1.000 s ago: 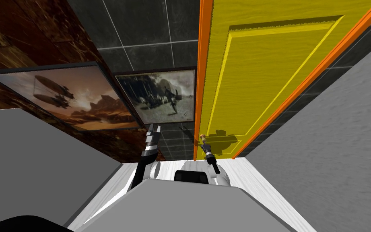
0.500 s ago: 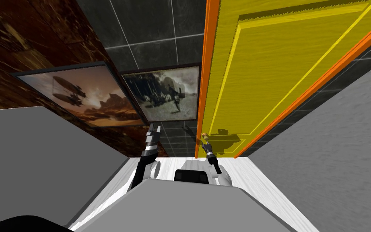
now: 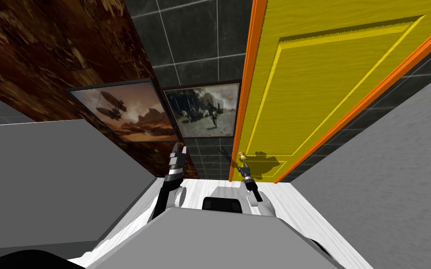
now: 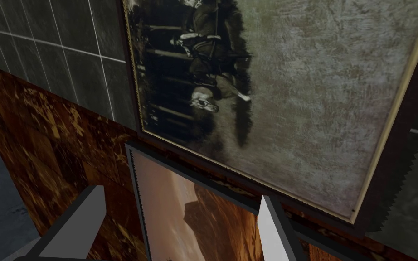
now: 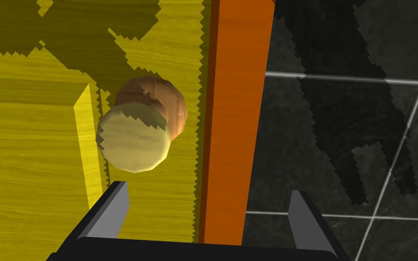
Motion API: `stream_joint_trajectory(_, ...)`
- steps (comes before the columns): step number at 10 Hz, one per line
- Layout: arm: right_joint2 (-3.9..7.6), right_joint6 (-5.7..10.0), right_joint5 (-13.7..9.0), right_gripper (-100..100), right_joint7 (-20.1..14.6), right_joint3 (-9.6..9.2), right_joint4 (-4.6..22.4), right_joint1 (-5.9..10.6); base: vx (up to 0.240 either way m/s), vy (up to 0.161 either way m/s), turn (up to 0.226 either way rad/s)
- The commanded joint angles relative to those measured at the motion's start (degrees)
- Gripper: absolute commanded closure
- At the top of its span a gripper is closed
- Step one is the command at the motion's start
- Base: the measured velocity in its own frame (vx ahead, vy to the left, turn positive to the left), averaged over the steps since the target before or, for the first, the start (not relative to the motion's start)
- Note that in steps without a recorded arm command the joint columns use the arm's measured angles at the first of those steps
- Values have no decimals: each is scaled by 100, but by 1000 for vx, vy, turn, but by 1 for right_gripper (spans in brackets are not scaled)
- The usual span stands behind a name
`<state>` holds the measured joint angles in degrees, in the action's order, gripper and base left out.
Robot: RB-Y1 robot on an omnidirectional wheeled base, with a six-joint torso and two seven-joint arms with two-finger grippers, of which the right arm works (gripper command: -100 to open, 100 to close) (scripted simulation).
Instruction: Pull the door open
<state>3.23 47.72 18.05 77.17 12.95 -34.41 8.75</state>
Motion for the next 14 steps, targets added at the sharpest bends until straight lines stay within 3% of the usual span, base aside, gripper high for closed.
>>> stream_joint_trajectory(1, 171, 30, -26, -100, -135, 15, -31, -37, -144, 59, 20)
stream_joint_trajectory(2, 262, 57, -47, -100, -222, 30, -15, -36, -162, 25, -33)
stream_joint_trajectory(4, 262, 57, -47, -100, -222, 30, -15, -36, -53, -13, -6)
stream_joint_trajectory(5, 377, 103, -83, -100, -373, 56, 13, -36, -55, -66, -64)
stream_joint_trajectory(6, 335, 75, -63, -100, -308, 36, -26, -64, -37, -39, -14)
stream_joint_trajectory(12, 696, 185, -486, -100, -271, 680, 206, -157, 110, -3, 282)
stream_joint_trajectory(14, 733, 195, -530, -100, -265, 748, 231, -166, 120, -62, 137)
